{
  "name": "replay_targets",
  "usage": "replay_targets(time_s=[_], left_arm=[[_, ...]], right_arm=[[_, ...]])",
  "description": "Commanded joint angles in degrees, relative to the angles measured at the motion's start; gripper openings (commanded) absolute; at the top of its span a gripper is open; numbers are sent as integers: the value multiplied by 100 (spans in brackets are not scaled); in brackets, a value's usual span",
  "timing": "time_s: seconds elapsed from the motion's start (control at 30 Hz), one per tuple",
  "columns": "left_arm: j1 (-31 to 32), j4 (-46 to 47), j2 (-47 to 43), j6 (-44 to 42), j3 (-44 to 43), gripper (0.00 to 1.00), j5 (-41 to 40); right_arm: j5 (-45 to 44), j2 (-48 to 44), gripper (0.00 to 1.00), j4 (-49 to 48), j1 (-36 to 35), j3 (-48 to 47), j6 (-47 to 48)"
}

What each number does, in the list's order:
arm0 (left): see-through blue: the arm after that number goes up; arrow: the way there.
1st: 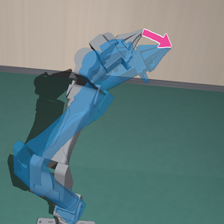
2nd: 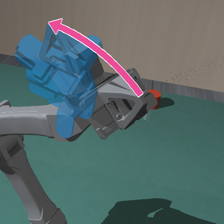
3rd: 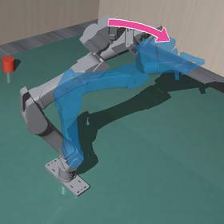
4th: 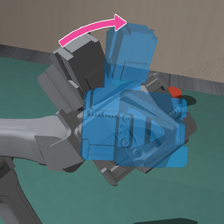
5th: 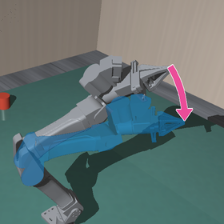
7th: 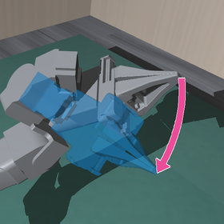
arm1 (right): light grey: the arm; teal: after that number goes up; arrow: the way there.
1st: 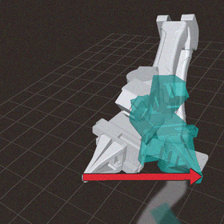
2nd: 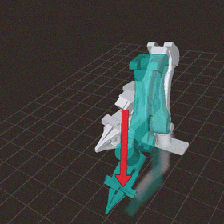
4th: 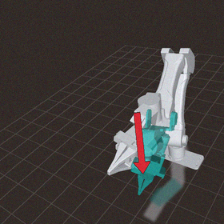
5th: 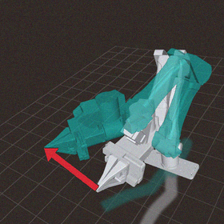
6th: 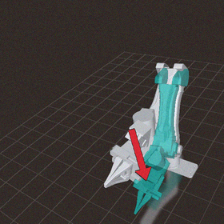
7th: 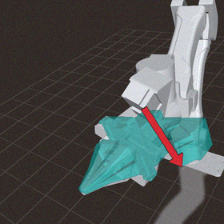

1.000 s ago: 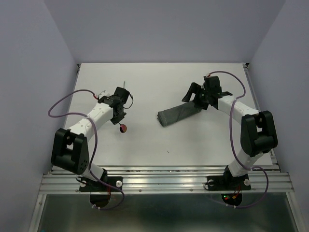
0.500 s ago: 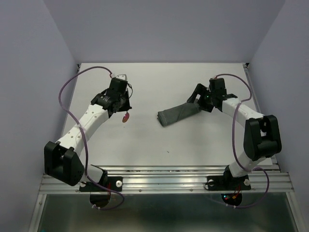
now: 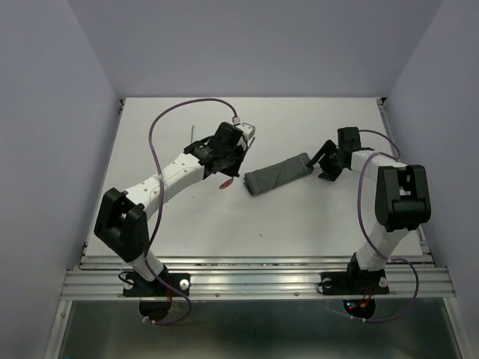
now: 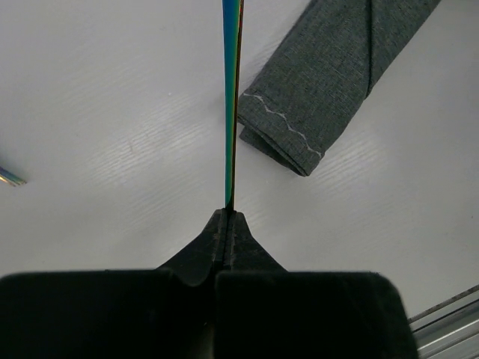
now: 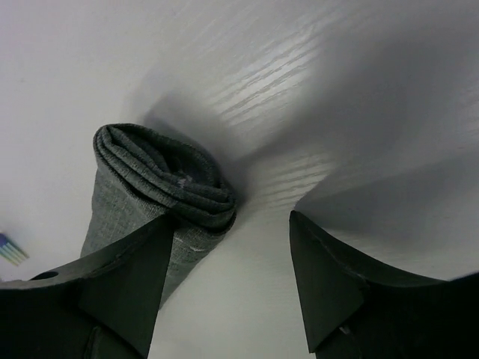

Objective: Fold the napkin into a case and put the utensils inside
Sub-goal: Place the spoon on the folded napkin.

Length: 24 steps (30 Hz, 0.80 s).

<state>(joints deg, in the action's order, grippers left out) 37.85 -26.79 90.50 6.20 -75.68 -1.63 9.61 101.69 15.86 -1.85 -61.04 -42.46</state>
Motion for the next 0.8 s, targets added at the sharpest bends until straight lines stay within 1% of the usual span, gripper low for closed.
replay_targets(time_s=[0.0, 0.07, 0.27, 0.33, 0.37, 0.53, 0.77], left_arm=[[170, 305, 99, -558, -280, 0, 339], [249, 367, 204, -593, -281, 0, 400], [337, 420, 494, -927, -289, 0, 497], [408, 411, 627, -997, -289, 0, 234], [451, 428, 679, -1050, -289, 0, -150], [548, 525, 785, -1068, -368, 0, -557], [557, -10, 1514, -796, -1177, 0, -1023]], right_arm=[[-73, 254, 67, 14, 0, -294, -202], [76, 447, 64, -65, 0, -479, -175], [542, 1089, 62, -241, 0, -1006, -17], [612, 1221, 62, -215, 0, -1173, 53], [717, 1343, 62, -197, -52, -1357, 140], [859, 1652, 62, 31, -105, -1850, 352], [938, 1688, 62, 93, -105, -2000, 431]])
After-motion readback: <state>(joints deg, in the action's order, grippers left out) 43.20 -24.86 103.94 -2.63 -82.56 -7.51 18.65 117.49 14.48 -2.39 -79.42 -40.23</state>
